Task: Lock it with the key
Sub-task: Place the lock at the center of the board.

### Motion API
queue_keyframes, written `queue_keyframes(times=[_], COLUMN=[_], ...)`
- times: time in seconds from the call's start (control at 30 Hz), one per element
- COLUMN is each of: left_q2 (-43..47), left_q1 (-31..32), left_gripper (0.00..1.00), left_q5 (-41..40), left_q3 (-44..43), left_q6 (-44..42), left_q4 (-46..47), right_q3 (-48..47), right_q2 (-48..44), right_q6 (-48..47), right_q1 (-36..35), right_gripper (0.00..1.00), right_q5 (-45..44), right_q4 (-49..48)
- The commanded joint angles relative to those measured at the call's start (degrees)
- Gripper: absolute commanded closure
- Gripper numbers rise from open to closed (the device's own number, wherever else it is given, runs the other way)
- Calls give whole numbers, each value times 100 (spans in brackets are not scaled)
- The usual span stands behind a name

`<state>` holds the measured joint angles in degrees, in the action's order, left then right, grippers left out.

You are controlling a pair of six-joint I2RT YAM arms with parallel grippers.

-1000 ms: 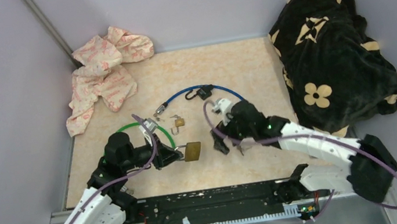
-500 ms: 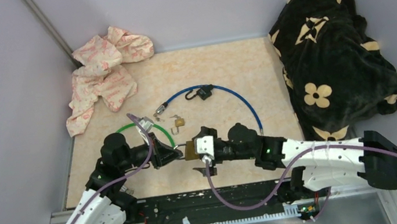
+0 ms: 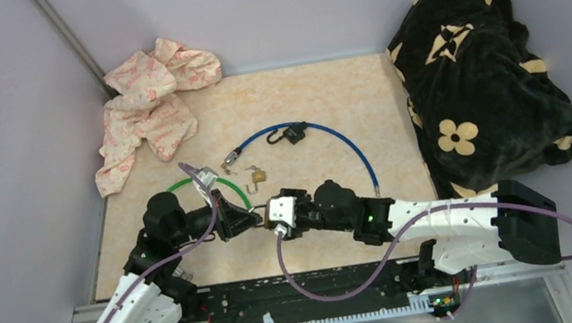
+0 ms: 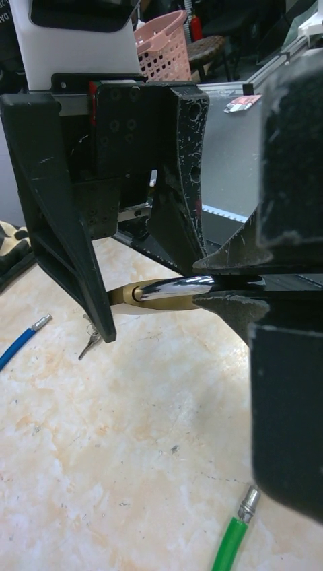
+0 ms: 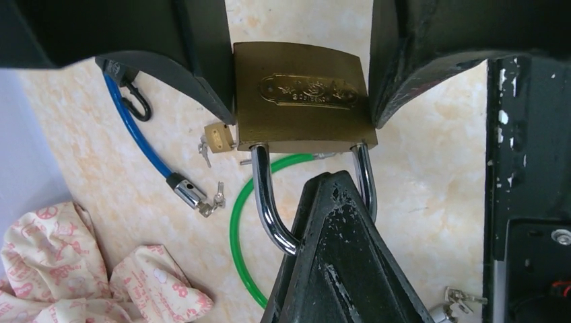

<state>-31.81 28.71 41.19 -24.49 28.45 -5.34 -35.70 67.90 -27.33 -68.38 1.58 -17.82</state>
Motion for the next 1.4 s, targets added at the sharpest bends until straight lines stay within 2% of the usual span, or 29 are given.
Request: queue_keyframes(times=[0.0,0.03,0.07,0.1,0.13,0.2,0.5,0.57,0.6,0.63,0.73,0.77,0.8,0.83,0.87,0.9,1.0,1.07,1.23,1.3,1.33,1.37], left_q2=[122,119,121,109,100,79,70,77,85,98,144,182,239,309,385,464,744,957,1499,1717,1814,1893], left_q1=[29,29,29,29,25,22,12,18,16,20,19,6,-24,-55,-100,-135,-307,-470,-1007,-1202,-1273,-1340], left_gripper=[100,100,100,100,100,100,100,100,100,100,100,99,78,38,9,2,1,1,1,1,1,1], left_q5=[436,430,419,401,406,406,459,489,504,504,434,306,138,-76,-282,-520,-1445,-1941,-2880,-3070,-3177,-3284], left_q3=[-27,4,40,67,87,89,67,67,67,67,106,115,124,153,182,191,142,114,80,5,-54,-115], left_q6=[409,454,511,578,635,694,758,762,765,767,746,717,690,663,640,578,351,244,278,288,286,257], left_q4=[832,872,903,936,972,995,1063,1041,1032,1027,968,849,703,590,481,333,-32,-252,-708,-880,-979,-1101], right_q3=[-311,-285,-268,-244,-210,-168,-144,-223,-279,-332,-372,-372,-393,-450,-546,-653,-874,-845,-843,-961,-1074,-1216], right_q2=[-11,-9,6,31,46,57,254,327,349,373,307,251,190,161,157,198,470,698,1235,1382,1452,1519], right_q6=[215,256,267,286,279,190,-54,-51,-42,-24,213,356,555,825,1191,1676,3455,4102,4716,4846,4902,4923], right_q1=[22,25,25,26,11,-26,-79,-83,-82,-79,-79,-72,-60,-24,83,267,1154,1397,1406,1406,1406,1406], right_gripper=[54,48,29,15,8,6,6,11,16,24,62,70,79,85,89,91,98,98,94,81,65,55], right_q5=[-595,-545,-448,-379,-339,-354,-723,-787,-809,-835,-961,-996,-1066,-1159,-1270,-1355,-1169,-1203,-958,-1047,-1157,-1262], right_q4=[-345,-364,-369,-446,-552,-643,-919,-831,-763,-691,-579,-463,-267,63,459,983,2646,3492,3911,4033,4161,4317])
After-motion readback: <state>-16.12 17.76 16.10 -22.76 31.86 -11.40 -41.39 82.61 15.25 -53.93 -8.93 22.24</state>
